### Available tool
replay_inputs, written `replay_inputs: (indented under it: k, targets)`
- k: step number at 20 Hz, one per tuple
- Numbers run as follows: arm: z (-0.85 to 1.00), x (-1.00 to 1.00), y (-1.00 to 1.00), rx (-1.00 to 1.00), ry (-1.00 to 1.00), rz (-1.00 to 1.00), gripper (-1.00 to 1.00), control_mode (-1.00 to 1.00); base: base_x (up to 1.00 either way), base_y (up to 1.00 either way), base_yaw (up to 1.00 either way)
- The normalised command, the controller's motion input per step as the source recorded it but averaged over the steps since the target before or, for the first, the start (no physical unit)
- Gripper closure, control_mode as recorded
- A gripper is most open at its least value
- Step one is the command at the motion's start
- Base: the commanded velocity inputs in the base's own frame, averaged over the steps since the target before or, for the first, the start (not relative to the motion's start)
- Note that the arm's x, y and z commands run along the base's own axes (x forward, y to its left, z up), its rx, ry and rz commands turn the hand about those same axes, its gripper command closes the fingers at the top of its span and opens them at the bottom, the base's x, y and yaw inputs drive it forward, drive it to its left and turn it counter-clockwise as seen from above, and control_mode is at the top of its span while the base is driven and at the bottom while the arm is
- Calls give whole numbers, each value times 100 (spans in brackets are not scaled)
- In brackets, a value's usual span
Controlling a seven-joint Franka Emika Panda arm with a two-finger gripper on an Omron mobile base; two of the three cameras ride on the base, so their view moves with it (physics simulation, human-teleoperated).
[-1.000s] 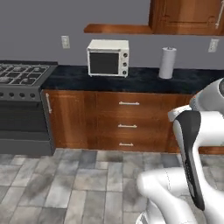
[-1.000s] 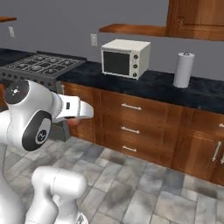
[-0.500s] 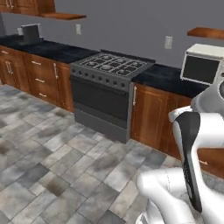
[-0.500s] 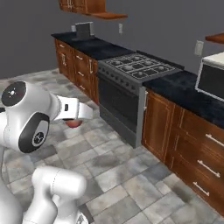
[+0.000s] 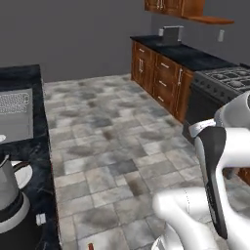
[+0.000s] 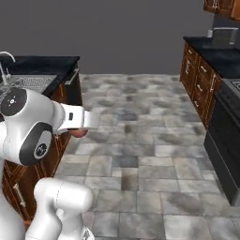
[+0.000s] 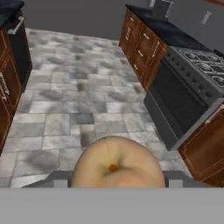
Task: Pick the peach and banana from the fridge and place them on the plate next to the blender to make a fruit smoothie.
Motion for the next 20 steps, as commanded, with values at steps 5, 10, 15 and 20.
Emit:
replay_inputs:
  k: [5,10,15,20]
  targets:
    - [0,0,0,0,0,0,100,100,99,-26,67]
    - [0,0,0,0,0,0,100,100,56,-3,87]
    - [0,0,0,0,0,0,100,100,37,0,95]
    - [0,0,0,0,0,0,100,100,62,-7,88]
